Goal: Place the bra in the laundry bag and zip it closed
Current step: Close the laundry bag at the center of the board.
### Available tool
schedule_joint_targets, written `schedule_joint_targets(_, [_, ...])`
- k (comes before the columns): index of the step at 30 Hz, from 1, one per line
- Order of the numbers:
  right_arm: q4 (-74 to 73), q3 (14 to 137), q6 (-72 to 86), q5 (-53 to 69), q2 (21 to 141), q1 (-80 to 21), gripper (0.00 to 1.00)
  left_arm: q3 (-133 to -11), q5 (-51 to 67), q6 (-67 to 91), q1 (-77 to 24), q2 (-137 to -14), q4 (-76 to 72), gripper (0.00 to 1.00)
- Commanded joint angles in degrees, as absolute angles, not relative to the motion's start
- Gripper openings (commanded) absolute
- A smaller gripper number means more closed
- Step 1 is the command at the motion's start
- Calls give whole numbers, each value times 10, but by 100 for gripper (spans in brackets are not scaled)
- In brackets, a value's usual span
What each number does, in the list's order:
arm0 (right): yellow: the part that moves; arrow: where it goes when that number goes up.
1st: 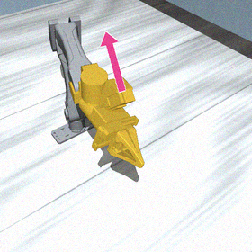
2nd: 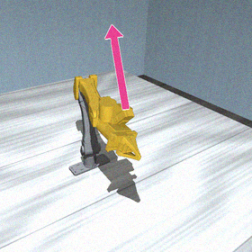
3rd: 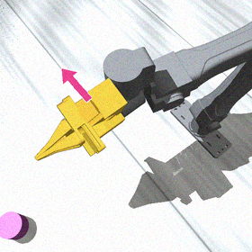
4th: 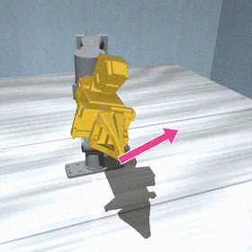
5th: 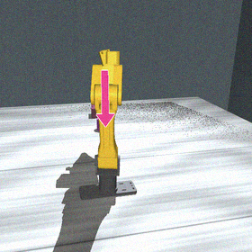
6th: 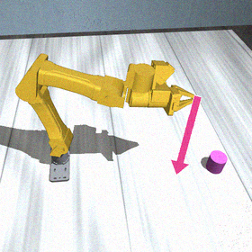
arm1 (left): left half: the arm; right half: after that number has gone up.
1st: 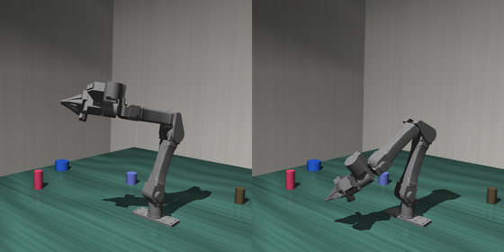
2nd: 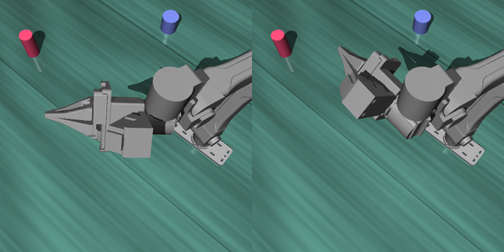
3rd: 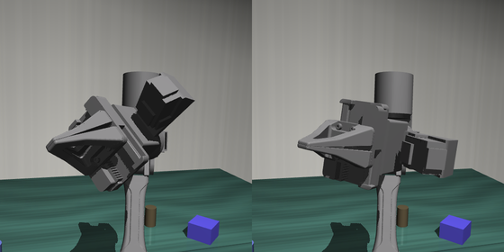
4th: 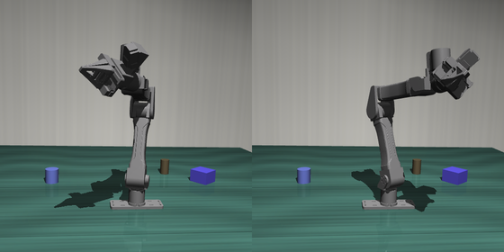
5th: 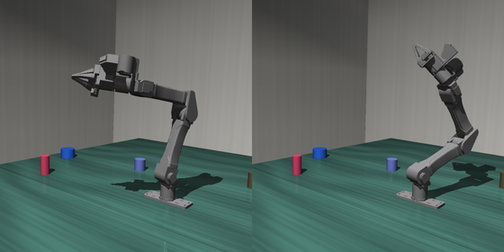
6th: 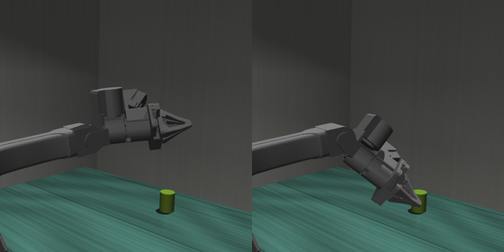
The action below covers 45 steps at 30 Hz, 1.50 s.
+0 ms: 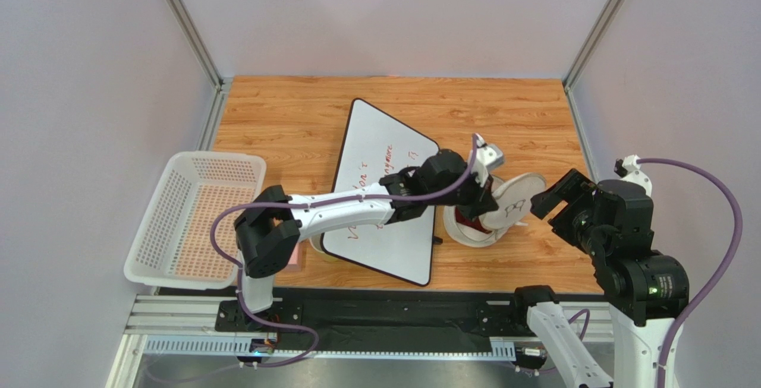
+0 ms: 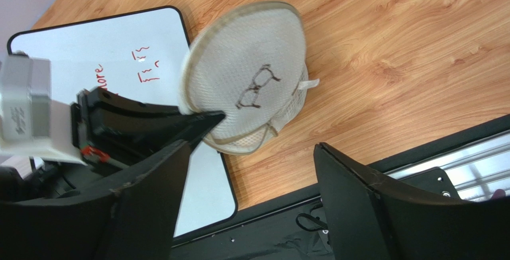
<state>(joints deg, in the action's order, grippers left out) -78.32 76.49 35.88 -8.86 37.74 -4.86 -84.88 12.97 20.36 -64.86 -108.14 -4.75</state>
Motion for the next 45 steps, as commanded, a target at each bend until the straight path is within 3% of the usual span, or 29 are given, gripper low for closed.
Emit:
schedule_joint_targets(1, [-832,735,351,-56,370,-52,84,-820,230,346,-600,-1037,-96,3])
schedule_joint_targets(8, [-663,525,415,144,308,-51,86,-773,329,482,-545,-1034,-184,1])
schedule_joint_targets(14, [-554,423,479,142,258,-47,83,-734,375,567,-532,-1035,-267,0])
schedule_joint_targets(18, [-488,359,543,138,194,-37,72,-728,391,608,-531,-1045,-288,0])
schedule_joint_targets(26, [-483,237,675,85,12,-35,74,-715,415,686,-520,-1072,-337,0])
schedule_joint_targets(35, [-471,205,702,44,-14,-34,72,-720,430,704,-515,-1087,-359,0])
schedule_joint_targets(40, [-452,192,705,30,-18,-35,54,-729,440,710,-514,-1099,-360,0])
schedule_joint_targets(44, [-453,196,704,25,-8,-35,27,-736,446,701,-514,-1112,-350,0])
schedule_joint_targets(45, [-452,196,704,23,-8,-35,25,-738,446,691,-514,-1112,-338,0])
